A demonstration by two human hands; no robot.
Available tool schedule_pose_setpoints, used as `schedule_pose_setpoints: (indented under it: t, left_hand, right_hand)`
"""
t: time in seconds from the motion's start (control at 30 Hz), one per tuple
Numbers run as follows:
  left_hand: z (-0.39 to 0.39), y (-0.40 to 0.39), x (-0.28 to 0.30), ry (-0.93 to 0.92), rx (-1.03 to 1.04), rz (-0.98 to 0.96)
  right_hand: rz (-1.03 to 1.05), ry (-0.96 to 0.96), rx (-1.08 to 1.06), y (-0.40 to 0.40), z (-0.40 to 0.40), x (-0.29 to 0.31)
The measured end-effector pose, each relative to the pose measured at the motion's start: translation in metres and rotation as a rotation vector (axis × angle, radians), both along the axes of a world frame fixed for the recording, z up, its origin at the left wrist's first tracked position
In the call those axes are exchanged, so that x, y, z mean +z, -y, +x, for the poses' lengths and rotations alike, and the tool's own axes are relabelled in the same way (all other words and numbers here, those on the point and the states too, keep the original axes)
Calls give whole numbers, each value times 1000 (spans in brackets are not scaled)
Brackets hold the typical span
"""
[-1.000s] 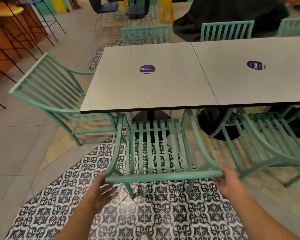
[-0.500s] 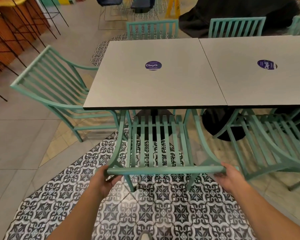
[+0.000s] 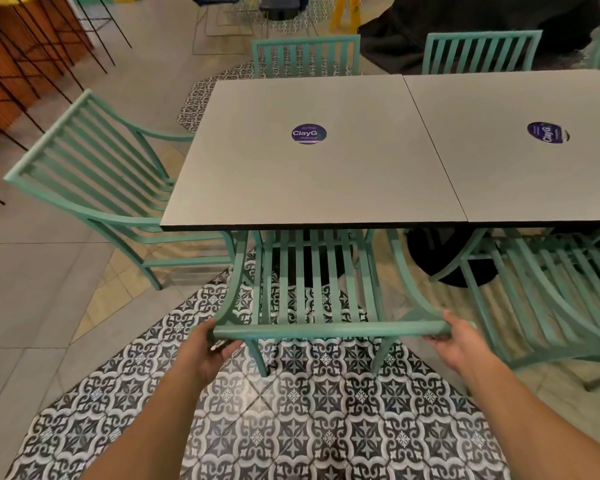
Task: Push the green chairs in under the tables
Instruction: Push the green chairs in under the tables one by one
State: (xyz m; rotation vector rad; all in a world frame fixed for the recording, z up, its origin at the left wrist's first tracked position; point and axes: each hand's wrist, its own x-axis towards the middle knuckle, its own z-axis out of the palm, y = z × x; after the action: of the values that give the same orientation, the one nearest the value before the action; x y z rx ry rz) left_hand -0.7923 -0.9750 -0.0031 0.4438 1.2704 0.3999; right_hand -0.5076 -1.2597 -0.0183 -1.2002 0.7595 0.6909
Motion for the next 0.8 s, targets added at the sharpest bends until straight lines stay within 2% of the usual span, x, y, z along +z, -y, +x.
schedule_pose_setpoints:
  t: [0.3, 0.8]
  left_hand:
    - [12, -26, -11, -1, -1, 35]
    - [12, -27, -10, -12, 7, 24]
  right_hand:
    - [42, 9, -1, -26, 9, 11]
    - [42, 22, 1, -27, 6, 7]
